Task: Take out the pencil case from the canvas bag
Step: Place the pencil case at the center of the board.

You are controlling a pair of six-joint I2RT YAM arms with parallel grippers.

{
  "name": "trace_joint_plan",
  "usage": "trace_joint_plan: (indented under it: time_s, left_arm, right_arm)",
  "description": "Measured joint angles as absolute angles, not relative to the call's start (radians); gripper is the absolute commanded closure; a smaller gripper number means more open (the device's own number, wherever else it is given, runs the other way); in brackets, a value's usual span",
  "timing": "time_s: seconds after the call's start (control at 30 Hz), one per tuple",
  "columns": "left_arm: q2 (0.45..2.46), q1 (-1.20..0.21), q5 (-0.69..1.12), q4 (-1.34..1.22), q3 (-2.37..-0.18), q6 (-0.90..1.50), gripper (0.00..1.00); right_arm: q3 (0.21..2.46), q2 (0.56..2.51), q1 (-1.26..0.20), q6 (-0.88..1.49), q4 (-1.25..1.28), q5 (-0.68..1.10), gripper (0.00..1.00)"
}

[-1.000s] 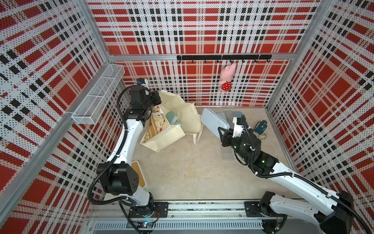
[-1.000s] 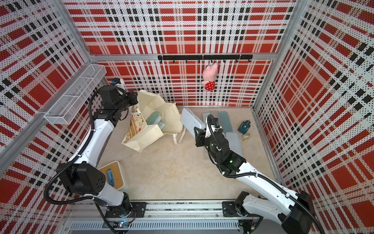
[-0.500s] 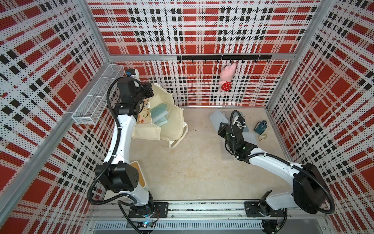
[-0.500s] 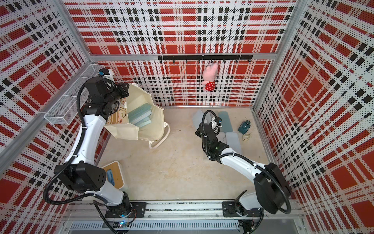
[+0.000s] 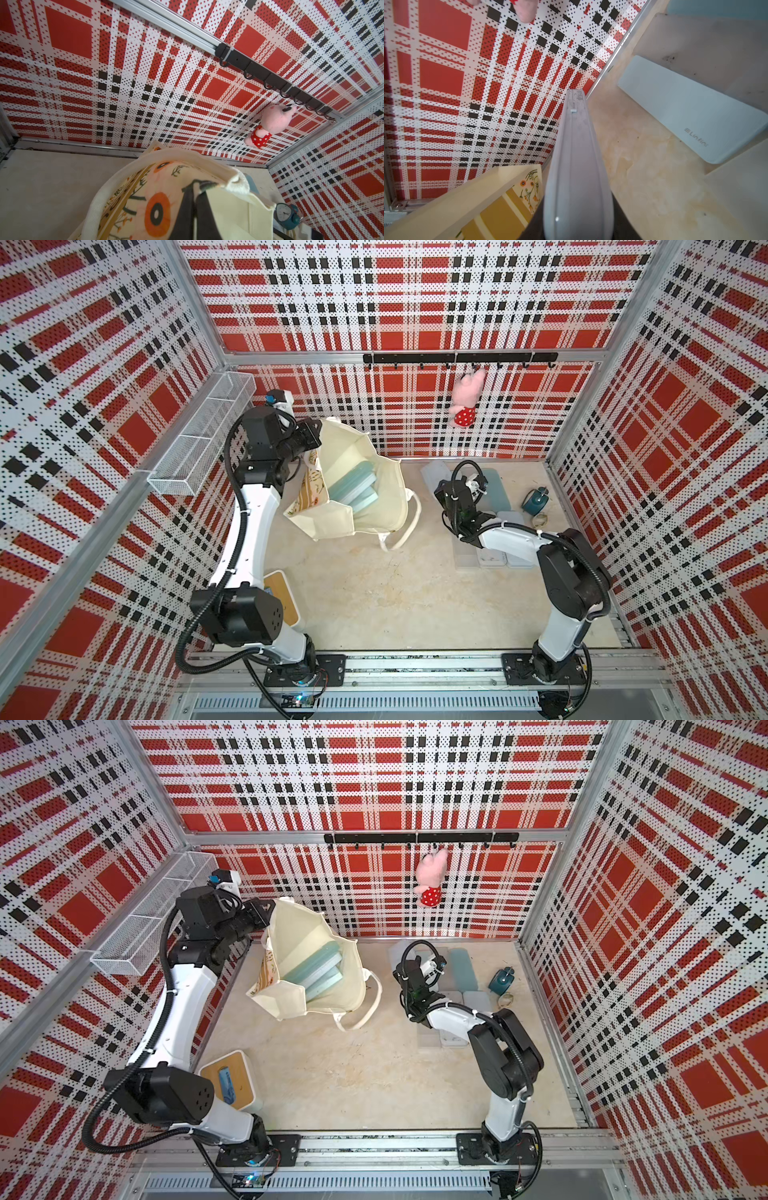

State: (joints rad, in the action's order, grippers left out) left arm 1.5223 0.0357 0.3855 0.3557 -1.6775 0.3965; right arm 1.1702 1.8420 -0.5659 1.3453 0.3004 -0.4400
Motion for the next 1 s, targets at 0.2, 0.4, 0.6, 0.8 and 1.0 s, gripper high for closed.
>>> trace_joint_plan:
  time_s: [0.2, 0.4, 0.6, 0.8, 1.0]
  left_arm:
    - [1.473, -0.013, 0.385, 0.348, -1.613, 0.408, 1.00]
    - [1.458, -0.042, 0.378, 0.346, -1.587, 0.411, 1.00]
    - [1.453, -0.047, 0.364, 0.346, -1.586, 0.411, 1.00]
    - [1.451, -0.049, 0.359, 0.345, -1.586, 0.411, 1.00]
    - [1.451, -0.054, 0.359, 0.346, -1.586, 0.411, 1.00]
  right_arm:
    - [1.250, 1.928, -0.551, 1.445, 0.313, -0.409, 0.89]
    - [1.277, 1.998, -0.547, 1.549, 0.329, -0.394, 0.85]
    - [1.272, 2.034, -0.546, 1.631, 0.331, -0.400, 0.81]
    - [1.257, 2.035, -0.546, 1.684, 0.342, -0.420, 0.76]
    - [1.229, 2.035, -0.547, 1.721, 0.342, -0.439, 0.57]
